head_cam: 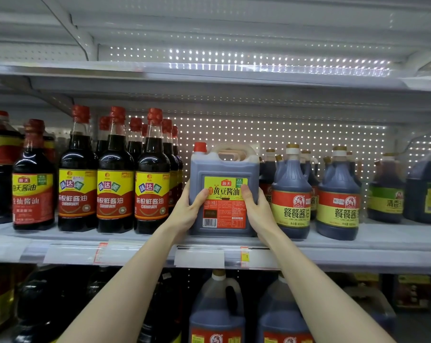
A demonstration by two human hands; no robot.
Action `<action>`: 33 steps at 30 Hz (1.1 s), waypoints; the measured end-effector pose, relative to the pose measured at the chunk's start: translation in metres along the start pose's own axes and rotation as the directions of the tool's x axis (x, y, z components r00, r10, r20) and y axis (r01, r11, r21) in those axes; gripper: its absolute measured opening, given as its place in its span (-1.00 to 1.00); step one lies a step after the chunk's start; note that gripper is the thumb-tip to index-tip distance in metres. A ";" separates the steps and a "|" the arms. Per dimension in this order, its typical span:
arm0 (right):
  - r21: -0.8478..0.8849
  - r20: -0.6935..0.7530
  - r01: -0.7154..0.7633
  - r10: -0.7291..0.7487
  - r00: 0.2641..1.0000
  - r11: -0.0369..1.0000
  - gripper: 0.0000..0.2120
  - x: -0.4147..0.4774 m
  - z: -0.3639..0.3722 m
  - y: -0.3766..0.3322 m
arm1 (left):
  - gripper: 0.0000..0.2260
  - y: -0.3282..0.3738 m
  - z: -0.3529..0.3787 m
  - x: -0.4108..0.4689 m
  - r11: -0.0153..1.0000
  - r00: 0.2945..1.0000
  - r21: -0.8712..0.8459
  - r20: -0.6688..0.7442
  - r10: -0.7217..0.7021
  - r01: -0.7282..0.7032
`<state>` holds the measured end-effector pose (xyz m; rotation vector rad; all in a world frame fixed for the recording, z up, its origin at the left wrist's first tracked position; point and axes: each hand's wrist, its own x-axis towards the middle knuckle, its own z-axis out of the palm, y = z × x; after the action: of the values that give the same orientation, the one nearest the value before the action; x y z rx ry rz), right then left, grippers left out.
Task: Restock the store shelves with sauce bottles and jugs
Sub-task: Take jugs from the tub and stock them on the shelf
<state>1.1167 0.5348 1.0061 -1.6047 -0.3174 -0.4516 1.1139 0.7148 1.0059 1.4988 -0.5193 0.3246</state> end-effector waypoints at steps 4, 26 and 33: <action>-0.008 -0.003 -0.016 0.016 1.000 1.000 -0.13 -0.001 0.001 -0.001 | -0.54 0.001 0.000 0.000 1.000 1.000 0.007 0.003 -0.012 0.012; -0.082 0.008 0.004 -0.004 1.000 0.997 -0.48 -0.029 -0.007 -0.035 | -0.34 0.035 -0.008 -0.028 0.956 0.988 0.263 -0.111 -0.104 0.130; -0.176 -0.069 0.097 -0.111 0.991 0.980 -0.48 -0.065 -0.018 -0.062 | -0.38 0.061 -0.003 -0.067 0.951 0.997 0.309 -0.077 0.015 0.009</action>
<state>1.0283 0.5265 1.0313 -1.7386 -0.3101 -0.6354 1.0259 0.7290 1.0236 1.7803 -0.4209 0.4824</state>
